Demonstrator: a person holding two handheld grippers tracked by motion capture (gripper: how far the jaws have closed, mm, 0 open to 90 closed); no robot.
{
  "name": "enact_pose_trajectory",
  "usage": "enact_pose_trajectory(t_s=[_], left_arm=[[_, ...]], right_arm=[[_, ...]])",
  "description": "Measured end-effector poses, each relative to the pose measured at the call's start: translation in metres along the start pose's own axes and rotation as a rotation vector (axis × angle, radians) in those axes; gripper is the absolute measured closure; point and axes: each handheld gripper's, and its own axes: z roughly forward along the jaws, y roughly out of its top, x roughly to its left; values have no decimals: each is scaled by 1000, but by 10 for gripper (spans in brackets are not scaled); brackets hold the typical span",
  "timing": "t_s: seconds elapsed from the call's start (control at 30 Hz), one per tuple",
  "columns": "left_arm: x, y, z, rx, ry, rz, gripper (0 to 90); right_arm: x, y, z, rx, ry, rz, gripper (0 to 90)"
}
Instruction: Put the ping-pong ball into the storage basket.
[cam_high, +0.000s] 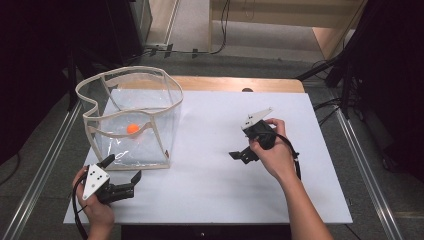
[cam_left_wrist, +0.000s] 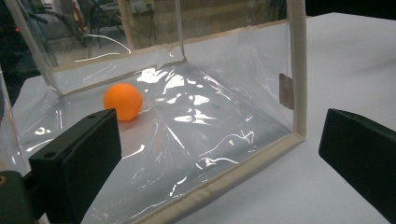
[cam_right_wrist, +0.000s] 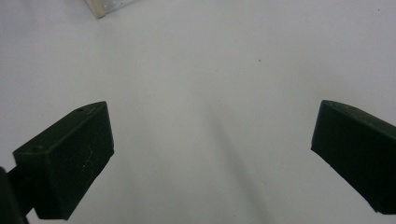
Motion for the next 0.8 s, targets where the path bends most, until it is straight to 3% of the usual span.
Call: enact_pose_trajectory(t_s=[0.8], left_arm=[[0,0,0,1,1,-1,0]], right_arm=[[-3,-52,-8,-64,-22,68,0]])
